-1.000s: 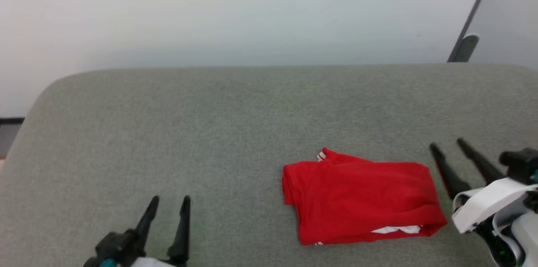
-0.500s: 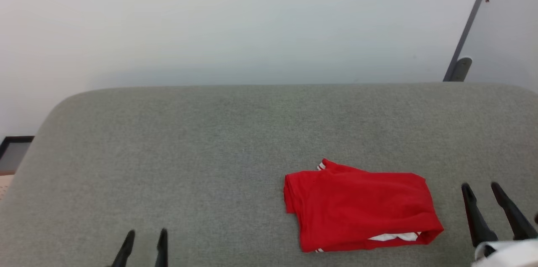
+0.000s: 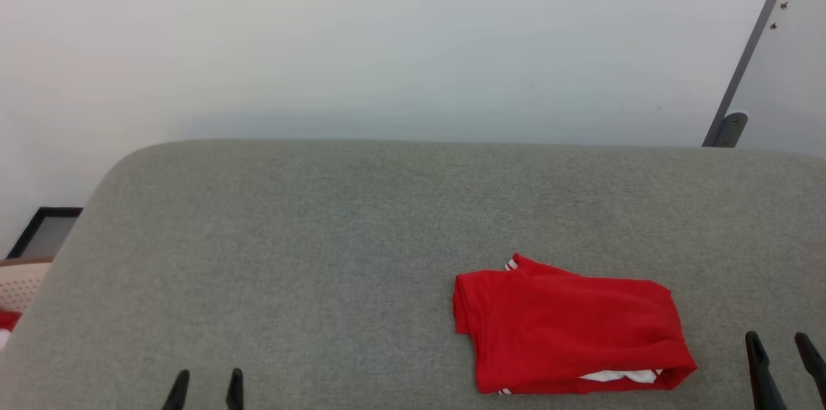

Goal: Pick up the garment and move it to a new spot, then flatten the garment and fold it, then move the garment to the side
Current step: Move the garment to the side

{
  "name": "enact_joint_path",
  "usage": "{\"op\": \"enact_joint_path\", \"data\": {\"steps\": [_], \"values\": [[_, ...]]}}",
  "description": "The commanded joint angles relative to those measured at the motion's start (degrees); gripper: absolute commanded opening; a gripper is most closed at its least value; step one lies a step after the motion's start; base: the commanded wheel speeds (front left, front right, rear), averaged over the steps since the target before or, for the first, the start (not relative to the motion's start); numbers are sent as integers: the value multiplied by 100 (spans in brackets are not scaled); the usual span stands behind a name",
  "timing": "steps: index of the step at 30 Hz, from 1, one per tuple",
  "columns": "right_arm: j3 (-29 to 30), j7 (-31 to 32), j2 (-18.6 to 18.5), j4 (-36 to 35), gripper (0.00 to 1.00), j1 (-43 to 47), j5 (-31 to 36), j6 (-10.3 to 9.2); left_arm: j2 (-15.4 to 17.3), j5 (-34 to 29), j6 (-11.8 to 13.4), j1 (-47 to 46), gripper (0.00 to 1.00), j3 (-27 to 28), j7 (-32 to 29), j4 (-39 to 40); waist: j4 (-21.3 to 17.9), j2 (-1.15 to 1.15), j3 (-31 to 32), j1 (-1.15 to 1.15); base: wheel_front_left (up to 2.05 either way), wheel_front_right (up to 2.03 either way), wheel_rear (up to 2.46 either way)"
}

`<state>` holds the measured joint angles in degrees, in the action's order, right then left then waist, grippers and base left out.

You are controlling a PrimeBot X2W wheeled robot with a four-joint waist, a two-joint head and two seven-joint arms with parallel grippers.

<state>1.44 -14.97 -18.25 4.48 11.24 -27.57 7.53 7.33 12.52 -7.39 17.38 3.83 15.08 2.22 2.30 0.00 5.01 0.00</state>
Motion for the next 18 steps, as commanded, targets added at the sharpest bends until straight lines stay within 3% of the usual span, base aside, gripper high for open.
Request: {"op": "enact_joint_path", "data": {"steps": [1, 15, 18], "values": [[20, -26, 28, -31, 100, 49, 55, -9, -13, -47, -14, 49, 100, -13, 6, 21, 8, 0, -1, 0, 0, 0, 0], [19, 72, 106, -94, 100, 41, 245, -8, -28, -134, -14, -14, 100, -152, 6, 37, 69, 0, 21, 0, 0, 0, 0], [-22, 410, 113, 33, 100, -44, 204, -8, -94, -81, -14, 13, 100, -116, 6, -14, 17, 0, 9, 0, 0, 0, 0]]}}
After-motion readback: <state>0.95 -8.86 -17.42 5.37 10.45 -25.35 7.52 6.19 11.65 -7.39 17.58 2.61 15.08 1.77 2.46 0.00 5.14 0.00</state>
